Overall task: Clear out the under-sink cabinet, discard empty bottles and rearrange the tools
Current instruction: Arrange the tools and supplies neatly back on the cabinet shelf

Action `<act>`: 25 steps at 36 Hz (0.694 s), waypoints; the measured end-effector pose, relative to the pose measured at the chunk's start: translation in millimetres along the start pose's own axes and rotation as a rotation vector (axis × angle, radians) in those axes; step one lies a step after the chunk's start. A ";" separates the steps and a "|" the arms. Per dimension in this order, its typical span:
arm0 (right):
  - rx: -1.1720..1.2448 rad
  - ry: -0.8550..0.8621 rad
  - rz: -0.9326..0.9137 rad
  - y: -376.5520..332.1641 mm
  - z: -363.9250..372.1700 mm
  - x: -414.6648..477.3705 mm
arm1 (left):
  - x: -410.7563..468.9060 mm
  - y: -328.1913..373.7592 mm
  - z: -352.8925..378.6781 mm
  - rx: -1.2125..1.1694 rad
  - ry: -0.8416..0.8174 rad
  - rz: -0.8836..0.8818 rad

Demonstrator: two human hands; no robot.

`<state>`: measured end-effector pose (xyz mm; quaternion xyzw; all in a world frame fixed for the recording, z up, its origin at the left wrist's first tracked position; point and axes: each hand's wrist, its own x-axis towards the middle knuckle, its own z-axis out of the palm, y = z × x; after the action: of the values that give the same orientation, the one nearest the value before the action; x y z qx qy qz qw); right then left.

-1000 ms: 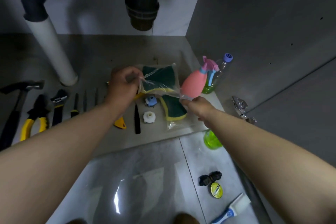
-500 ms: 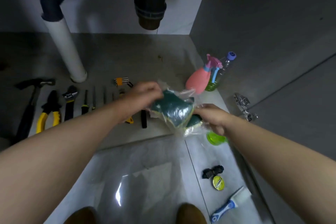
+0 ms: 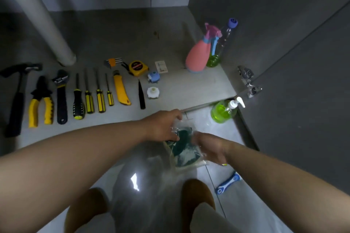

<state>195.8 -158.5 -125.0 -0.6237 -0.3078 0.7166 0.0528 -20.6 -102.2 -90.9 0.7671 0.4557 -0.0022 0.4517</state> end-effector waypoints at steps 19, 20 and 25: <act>-0.323 0.374 -0.059 40.6 5.4 27.9 | 4.5 -34.7 51.0 0.121 0.008 -0.041; -0.355 0.452 -0.085 48.7 -1.4 28.2 | 7.1 -34.2 51.6 0.116 0.012 -0.046; -0.588 0.628 0.027 91.9 -39.1 17.2 | 19.9 -32.0 57.4 0.117 0.042 -0.025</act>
<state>256.6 -209.9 -187.7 -0.8040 -0.4598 0.3743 -0.0454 -8.0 -122.6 -155.2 0.7863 0.4734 -0.0183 0.3965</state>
